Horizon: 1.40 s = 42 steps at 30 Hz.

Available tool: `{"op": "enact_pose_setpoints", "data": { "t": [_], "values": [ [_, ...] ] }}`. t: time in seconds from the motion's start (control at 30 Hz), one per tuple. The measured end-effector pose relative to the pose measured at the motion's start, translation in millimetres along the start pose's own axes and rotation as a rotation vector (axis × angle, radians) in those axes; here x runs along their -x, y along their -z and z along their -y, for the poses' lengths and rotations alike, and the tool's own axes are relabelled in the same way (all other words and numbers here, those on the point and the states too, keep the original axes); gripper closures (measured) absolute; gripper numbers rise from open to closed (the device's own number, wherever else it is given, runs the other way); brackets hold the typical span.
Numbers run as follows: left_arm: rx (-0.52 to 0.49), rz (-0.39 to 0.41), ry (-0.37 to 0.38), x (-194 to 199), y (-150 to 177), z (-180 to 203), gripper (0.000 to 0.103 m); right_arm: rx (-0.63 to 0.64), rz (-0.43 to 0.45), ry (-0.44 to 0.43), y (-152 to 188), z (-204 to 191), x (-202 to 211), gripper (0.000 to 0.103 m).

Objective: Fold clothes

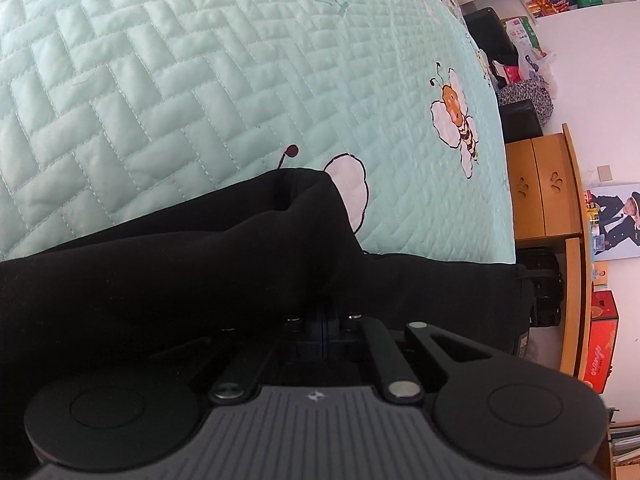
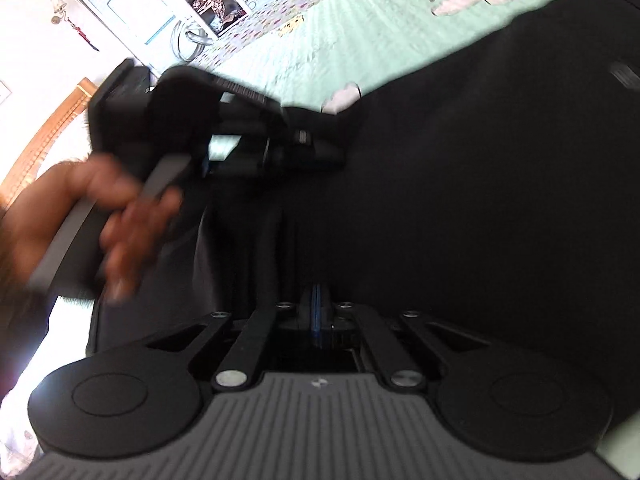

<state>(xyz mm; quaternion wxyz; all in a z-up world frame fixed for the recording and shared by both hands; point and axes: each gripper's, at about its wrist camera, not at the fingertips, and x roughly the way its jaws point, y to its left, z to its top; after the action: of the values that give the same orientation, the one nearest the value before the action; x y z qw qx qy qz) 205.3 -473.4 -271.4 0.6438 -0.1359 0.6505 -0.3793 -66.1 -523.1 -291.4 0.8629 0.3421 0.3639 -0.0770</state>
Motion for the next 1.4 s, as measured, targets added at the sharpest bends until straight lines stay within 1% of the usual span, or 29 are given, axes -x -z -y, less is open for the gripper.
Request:
{"op": "enact_pose_setpoints", "data": {
  "t": [0.07, 0.17, 0.2, 0.23, 0.27, 0.3, 0.33, 0.37, 0.4, 0.43, 0.47, 0.5, 0.53, 0.57, 0.6, 0.63, 0.67, 0.73, 0.8, 0.93, 1.03, 1.1, 1.2, 1.23, 1.27, 1.3, 1.33, 1.37, 1.4],
  "values": [
    [-0.004, 0.006, -0.003, -11.4, -2.9, 8.0, 0.100, -0.014, -0.003, -0.006, 21.5, 5.7, 22.2, 0.103],
    [-0.016, 0.016, -0.008, -12.4, -2.0, 12.6, 0.100, -0.043, 0.015, -0.018, 53.8, 13.3, 63.1, 0.103],
    [-0.029, 0.022, -0.013, -12.3, -2.9, 17.7, 0.100, -0.068, 0.001, -0.025, 58.8, 16.8, 73.1, 0.103],
    [-0.031, 0.034, -0.016, -11.0, -2.8, 19.3, 0.100, -0.094, -0.005, -0.035, 62.5, 21.5, 82.5, 0.088],
    [-0.008, 0.058, -0.009, -8.3, -1.3, 21.4, 0.100, -0.128, 0.019, -0.061, 61.0, 31.7, 90.8, 0.079],
    [0.016, 0.082, -0.002, -5.6, 0.4, 23.5, 0.096, -0.180, 0.068, -0.097, 58.3, 43.5, 102.2, 0.077],
    [0.033, 0.114, 0.048, 0.2, 2.9, 26.9, 0.092, -0.270, 0.146, -0.151, 54.4, 60.5, 115.7, 0.076],
    [0.049, 0.146, 0.100, 6.2, 5.4, 30.4, 0.076, -0.380, 0.234, -0.208, 48.2, 82.8, 127.3, 0.068],
    [0.065, 0.178, 0.153, 12.1, 8.0, 33.9, 0.063, -0.500, 0.329, -0.246, 42.9, 107.4, 137.9, 0.061],
    [0.080, 0.210, 0.231, 20.5, 10.5, 38.0, 0.060, -0.585, 0.415, -0.234, 38.4, 128.4, 147.7, 0.046],
    [0.095, 0.237, 0.304, 29.8, 12.5, 42.3, 0.058, -0.624, 0.485, -0.174, 33.4, 145.1, 157.8, 0.038],
    [0.110, 0.265, 0.359, 40.1, 14.5, 47.9, 0.054, -0.634, 0.539, -0.093, 28.2, 158.0, 168.0, 0.036],
    [0.120, 0.288, 0.392, 48.8, 17.2, 50.9, 0.050, -0.639, 0.582, -0.032, 24.6, 168.8, 175.7, 0.036],
    [0.121, 0.306, 0.416, 57.0, 20.6, 54.1, 0.042, -0.657, 0.614, 0.003, 22.5, 179.3, 180.9, 0.034],
    [0.111, 0.301, 0.421, 63.6, 24.0, 58.0, 0.040, -0.680, 0.628, 0.018, 20.3, 188.9, 183.2, 0.032],
    [0.104, 0.286, 0.420, 67.7, 27.1, 59.8, 0.040, -0.709, 0.620, 0.033, 17.5, 198.5, 183.4, 0.028],
    [0.102, 0.269, 0.428, 71.1, 31.7, 59.2, 0.040, -0.748, 0.608, 0.049, 16.9, 206.1, 182.8, 0.026],
    [0.122, 0.234, 0.452, 71.9, 43.0, 54.2, 0.040, -0.825, 0.580, 0.018, 19.1, 219.2, 175.6, 0.024],
    [0.166, 0.200, 0.465, 71.5, 58.6, 39.5, 0.039, -0.852, 0.571, -0.021, 18.7, 226.7, 165.3, 0.020],
    [0.242, 0.163, 0.471, 68.3, 84.9, 14.5, 0.039, -0.860, 0.572, -0.044, 3.9, 237.5, 154.6, 0.019],
    [0.290, 0.153, 0.466, 71.1, 103.0, -2.3, 0.036, -0.831, 0.534, -0.056, -9.2, 242.3, 146.0, 0.019],
    [0.308, 0.134, 0.461, 72.0, 111.0, -9.7, 0.036, -0.814, 0.514, -0.056, -9.9, 241.2, 147.2, 0.019],
    [0.331, 0.122, 0.462, 76.7, 120.6, -18.2, 0.036, -0.834, 0.534, -0.095, -9.9, 248.1, 143.8, 0.020],
    [0.334, 0.122, 0.464, 79.3, 122.4, -20.3, 0.036, -0.832, 0.531, -0.097, -9.5, 249.7, 143.4, 0.024],
    [0.336, 0.125, 0.467, 81.9, 123.3, -21.9, 0.036, -0.820, 0.514, -0.083, -10.2, 250.2, 142.7, 0.035],
    [0.339, 0.128, 0.470, 84.5, 124.2, -23.4, 0.036, -0.810, 0.500, -0.074, -10.9, 251.3, 142.2, 0.042],
    [0.342, 0.132, 0.470, 86.9, 124.9, -24.8, 0.035, -0.809, 0.494, -0.085, -11.0, 255.0, 142.4, 0.053],
    [0.345, 0.136, 0.466, 89.9, 125.5, -26.1, 0.035, -0.809, 0.488, -0.096, -10.6, 258.7, 142.7, 0.061],
    [0.348, 0.139, 0.463, 93.0, 126.1, -27.4, 0.035, -0.806, 0.488, -0.112, -9.0, 261.6, 143.0, 0.063]
  ]
}}
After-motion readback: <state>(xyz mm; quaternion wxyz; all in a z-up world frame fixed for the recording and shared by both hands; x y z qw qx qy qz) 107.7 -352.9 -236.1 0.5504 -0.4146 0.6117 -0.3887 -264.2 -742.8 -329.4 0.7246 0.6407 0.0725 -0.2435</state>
